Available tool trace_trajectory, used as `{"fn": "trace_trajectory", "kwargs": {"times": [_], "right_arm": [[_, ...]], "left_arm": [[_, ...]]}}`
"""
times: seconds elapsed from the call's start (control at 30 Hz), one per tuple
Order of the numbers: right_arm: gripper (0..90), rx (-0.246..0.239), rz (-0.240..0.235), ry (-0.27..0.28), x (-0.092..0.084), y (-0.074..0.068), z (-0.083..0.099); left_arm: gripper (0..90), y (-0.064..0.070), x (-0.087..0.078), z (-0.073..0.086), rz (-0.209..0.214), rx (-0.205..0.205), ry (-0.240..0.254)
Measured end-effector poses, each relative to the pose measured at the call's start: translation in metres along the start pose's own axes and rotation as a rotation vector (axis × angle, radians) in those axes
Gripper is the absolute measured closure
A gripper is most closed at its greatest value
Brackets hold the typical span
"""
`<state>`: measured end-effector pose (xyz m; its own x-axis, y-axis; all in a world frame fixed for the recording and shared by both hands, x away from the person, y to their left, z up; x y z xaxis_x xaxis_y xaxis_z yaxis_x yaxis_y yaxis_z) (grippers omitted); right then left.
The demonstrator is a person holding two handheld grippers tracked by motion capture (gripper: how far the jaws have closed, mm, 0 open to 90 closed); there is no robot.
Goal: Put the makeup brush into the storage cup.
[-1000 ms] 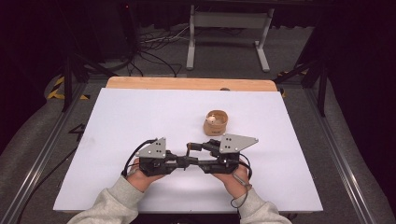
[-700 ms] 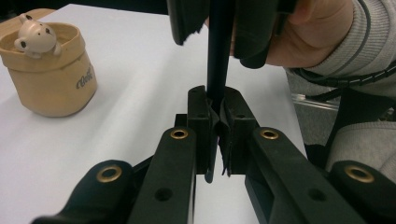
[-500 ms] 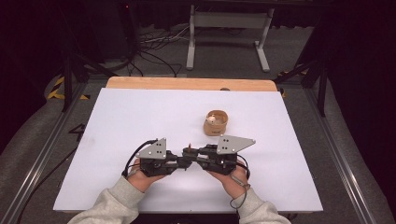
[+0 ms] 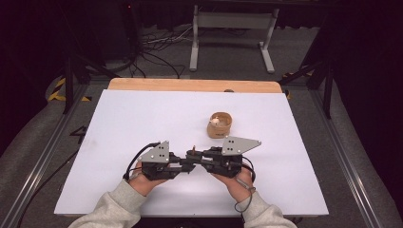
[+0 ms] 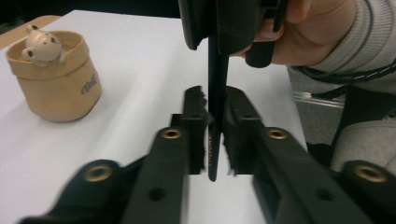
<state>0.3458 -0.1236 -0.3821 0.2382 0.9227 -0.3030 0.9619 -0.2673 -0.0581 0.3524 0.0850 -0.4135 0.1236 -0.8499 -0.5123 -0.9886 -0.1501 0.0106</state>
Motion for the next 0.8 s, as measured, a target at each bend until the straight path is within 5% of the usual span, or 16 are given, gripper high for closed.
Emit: {"fn": "trace_trajectory", "kwargs": {"times": [0.17, 0.43, 0.8], "right_arm": [[83.6, -0.01, 0.012, 0.0, -0.004, 0.001, -0.005], [83.6, -0.029, 0.05, -0.015, -0.016, 0.009, -0.019], [83.5, -0.025, 0.108, -0.006, -0.025, 0.021, -0.034]], "left_arm": [[58.5, -0.004, -0.008, 0.002, -0.027, -0.029, 0.008], [20.0, -0.011, -0.022, 0.008, -0.065, -0.075, 0.085], [4.6, -0.017, -0.037, 0.016, -0.135, -0.121, 0.106]]}}
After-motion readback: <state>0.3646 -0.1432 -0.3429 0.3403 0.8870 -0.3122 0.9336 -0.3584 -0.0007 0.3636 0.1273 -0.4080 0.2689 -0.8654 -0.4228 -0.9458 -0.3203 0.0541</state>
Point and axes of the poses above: each handheld gripper's, and its own axes: x roughly forward along the jaws, z roughly out of its underside, y roughly to its right, the point moved 2 cm from there along x, roughly forward along the jaws, and after that the axes turned 7 degrees about -y, right-handed, at the moved point
